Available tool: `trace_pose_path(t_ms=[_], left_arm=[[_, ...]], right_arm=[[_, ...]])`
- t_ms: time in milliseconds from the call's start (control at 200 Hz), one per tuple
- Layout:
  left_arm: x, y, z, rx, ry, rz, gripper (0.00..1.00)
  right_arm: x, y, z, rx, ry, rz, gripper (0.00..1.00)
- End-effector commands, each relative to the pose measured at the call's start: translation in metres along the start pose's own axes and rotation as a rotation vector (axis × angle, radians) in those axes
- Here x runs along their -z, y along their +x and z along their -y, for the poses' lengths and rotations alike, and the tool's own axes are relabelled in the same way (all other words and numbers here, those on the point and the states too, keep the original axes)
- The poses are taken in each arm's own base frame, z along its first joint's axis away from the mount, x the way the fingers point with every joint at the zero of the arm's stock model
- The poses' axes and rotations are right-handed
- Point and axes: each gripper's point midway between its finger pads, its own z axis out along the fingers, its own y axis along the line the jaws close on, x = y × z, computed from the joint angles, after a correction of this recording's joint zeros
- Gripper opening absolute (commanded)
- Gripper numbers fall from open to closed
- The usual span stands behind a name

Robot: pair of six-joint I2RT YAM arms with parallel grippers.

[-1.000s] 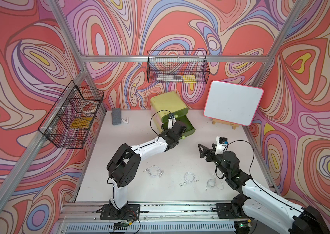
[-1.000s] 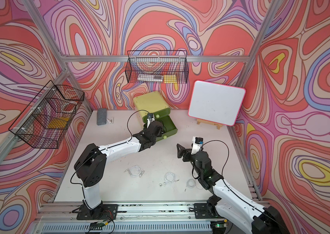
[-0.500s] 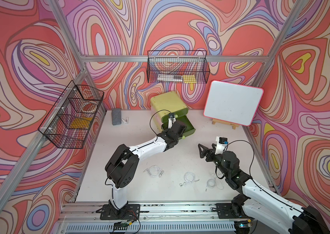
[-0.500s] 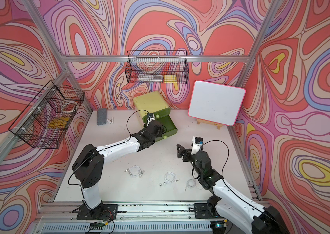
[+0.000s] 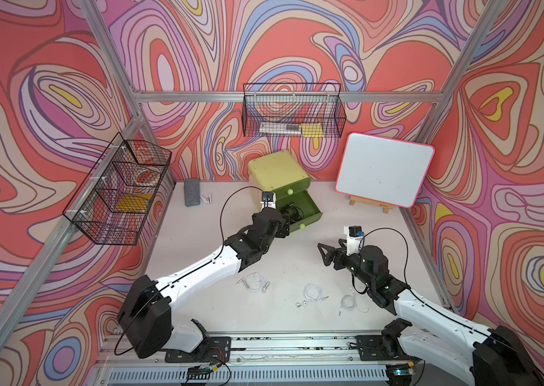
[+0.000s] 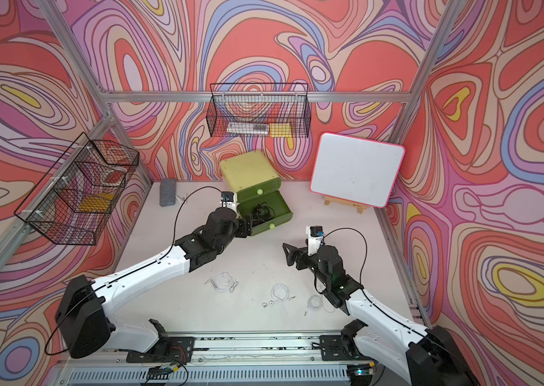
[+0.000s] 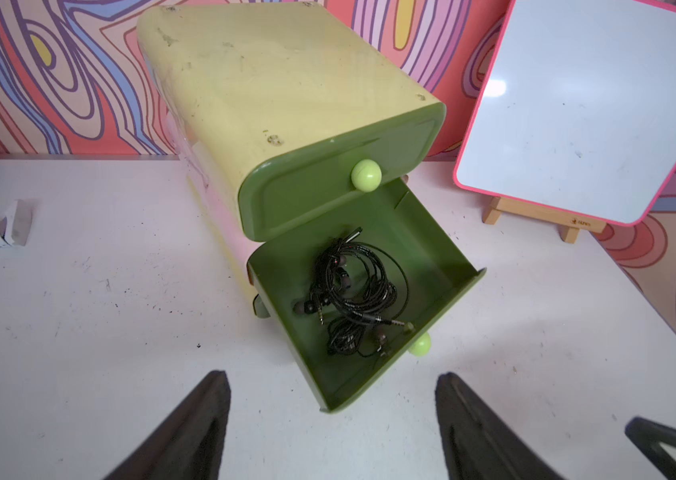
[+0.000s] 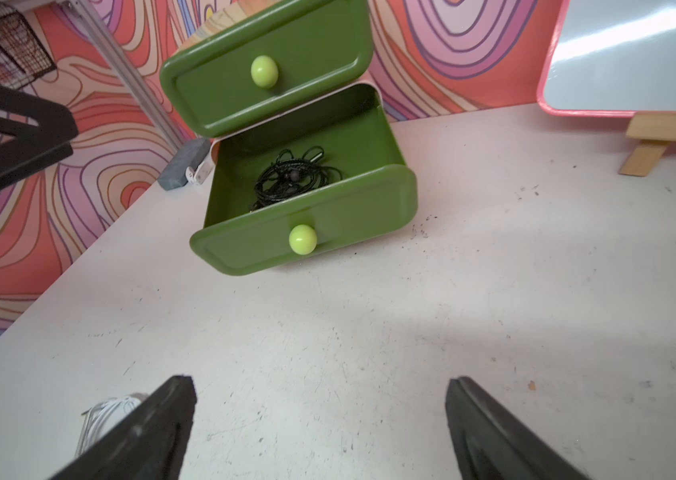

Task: Place the wired earphones into the drawer by color
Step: Place the wired earphones in the drawer, then close the drawer in the storage box.

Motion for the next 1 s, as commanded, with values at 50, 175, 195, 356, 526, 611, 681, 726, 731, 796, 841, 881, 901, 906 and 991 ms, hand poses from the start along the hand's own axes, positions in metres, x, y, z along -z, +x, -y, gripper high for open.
trace_pose_path(t_ms=[50,175,195,356,526,611,681,726,731,796,841,881,901,906,991], left_arm=[[0.029,0.03,-0.018,-0.098,0.03,-0.032,0.95],[0.043,0.052,-0.029,-0.138,0.055,-0.031,0.99],[0.045,0.055,-0.029,-0.145,0.066,-0.029,0.99],[0.057,0.072,-0.034,-0.196,0.111,-0.012,0.99],[0.061,0.101,-0.043,-0.244,0.133,-0.021,0.99],[0.063,0.111,-0.047,-0.265,0.145,-0.011,0.99],[0.066,0.114,-0.048,-0.274,0.155,0.009,0.99],[0.068,0.113,-0.05,-0.276,0.153,0.023,0.99],[0.068,0.113,-0.05,-0.276,0.151,0.023,0.99],[0.071,0.11,-0.054,-0.273,0.136,0.037,0.99],[0.073,0.109,-0.055,-0.271,0.134,0.049,0.99],[0.074,0.108,-0.055,-0.269,0.135,0.055,0.99],[0.075,0.108,-0.056,-0.266,0.135,0.057,0.99],[0.075,0.108,-0.056,-0.265,0.135,0.058,0.99],[0.076,0.107,-0.056,-0.26,0.135,0.067,0.99]], right_arm=[[-0.007,-0.004,-0.026,0.025,-0.123,-0.076,0.93],[-0.018,0.0,-0.03,-0.015,-0.14,-0.124,0.93],[-0.02,0.001,-0.031,-0.021,-0.145,-0.133,0.93],[-0.035,0.003,-0.03,-0.051,-0.131,-0.183,0.87],[-0.048,0.003,-0.021,-0.031,-0.074,-0.202,0.76],[-0.057,0.002,-0.015,-0.026,-0.035,-0.211,0.69],[-0.066,0.001,-0.014,-0.017,-0.024,-0.22,0.59],[-0.07,0.0,-0.013,-0.011,-0.023,-0.224,0.52],[-0.071,0.0,-0.013,-0.01,-0.023,-0.225,0.52],[-0.078,-0.002,-0.012,-0.004,-0.017,-0.219,0.48],[-0.082,-0.003,-0.011,-0.001,-0.007,-0.216,0.46],[-0.086,-0.004,-0.01,0.003,-0.006,-0.215,0.45],[-0.089,-0.003,-0.01,0.005,-0.004,-0.216,0.45],[-0.089,-0.004,-0.01,0.006,-0.003,-0.215,0.45],[-0.099,-0.001,-0.007,0.009,0.006,-0.226,0.43]])
